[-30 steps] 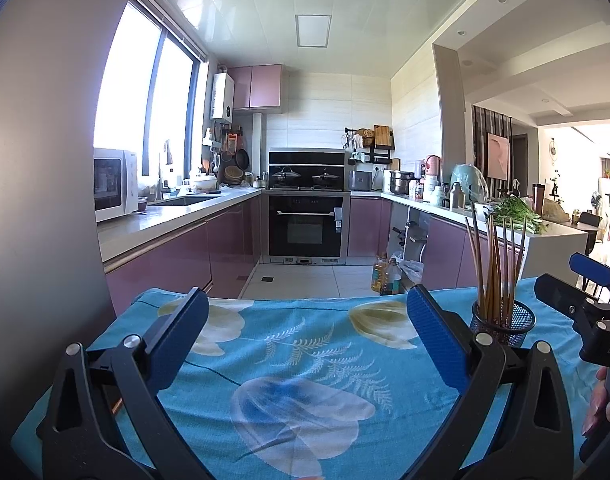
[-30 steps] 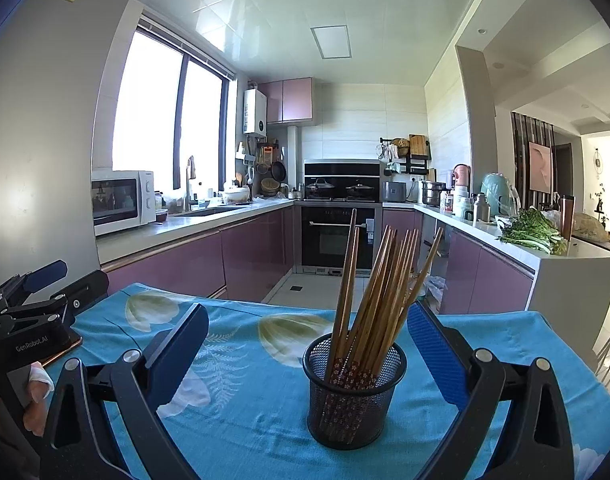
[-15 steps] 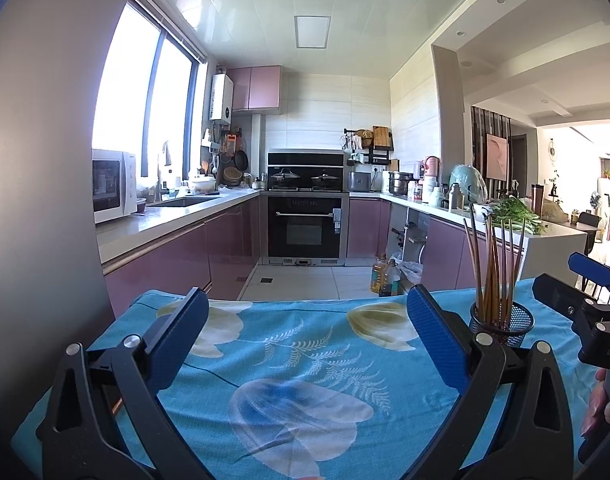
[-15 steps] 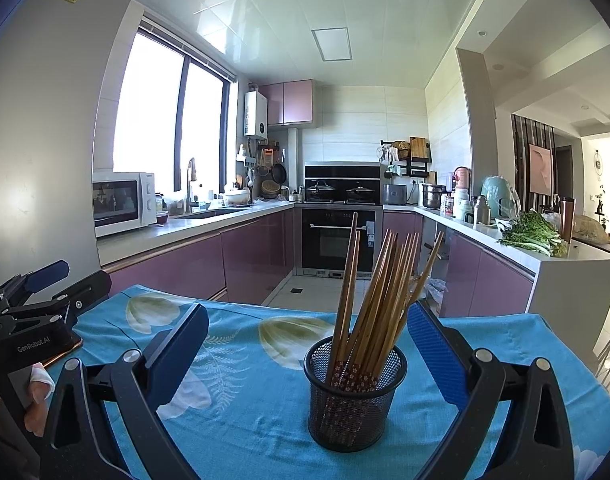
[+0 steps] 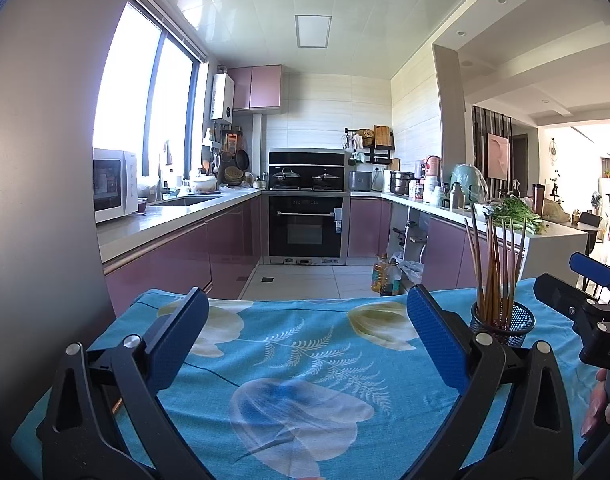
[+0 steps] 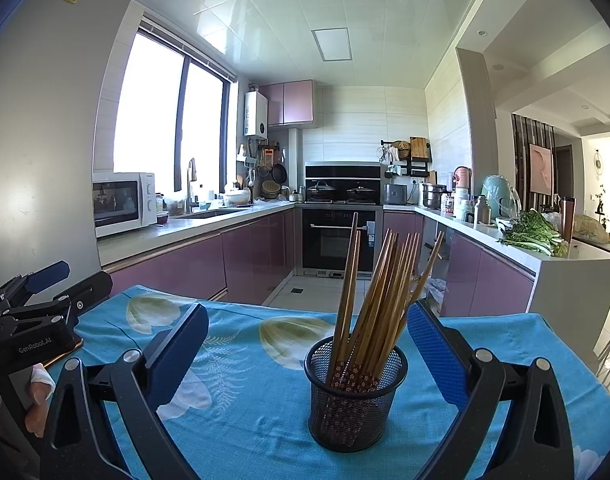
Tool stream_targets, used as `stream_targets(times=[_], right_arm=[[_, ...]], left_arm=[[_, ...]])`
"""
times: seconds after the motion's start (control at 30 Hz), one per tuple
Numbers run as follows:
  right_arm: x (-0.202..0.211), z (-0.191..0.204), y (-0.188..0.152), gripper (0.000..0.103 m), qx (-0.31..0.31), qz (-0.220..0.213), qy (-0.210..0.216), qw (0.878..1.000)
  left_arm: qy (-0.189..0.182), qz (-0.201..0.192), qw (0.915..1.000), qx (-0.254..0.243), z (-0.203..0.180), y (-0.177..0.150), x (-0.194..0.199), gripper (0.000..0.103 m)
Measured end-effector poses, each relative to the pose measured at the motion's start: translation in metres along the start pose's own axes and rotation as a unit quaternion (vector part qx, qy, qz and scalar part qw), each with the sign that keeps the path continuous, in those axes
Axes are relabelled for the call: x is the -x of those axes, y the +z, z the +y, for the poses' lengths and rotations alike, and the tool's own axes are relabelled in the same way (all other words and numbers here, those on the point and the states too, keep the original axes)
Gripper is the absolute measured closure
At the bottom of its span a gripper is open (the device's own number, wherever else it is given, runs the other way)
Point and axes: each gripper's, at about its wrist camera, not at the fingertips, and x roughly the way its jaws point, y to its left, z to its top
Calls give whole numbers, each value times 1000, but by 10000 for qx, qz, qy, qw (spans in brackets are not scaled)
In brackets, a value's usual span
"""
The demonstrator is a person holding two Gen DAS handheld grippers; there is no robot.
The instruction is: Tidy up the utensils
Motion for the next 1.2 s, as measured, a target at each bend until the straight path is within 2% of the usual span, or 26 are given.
stream_targets(times=[1.2], right_arm=[[1, -4, -1, 7, -45, -18, -3, 10000]], left_arm=[[-22, 14, 10000, 6, 0, 0, 0, 5]])
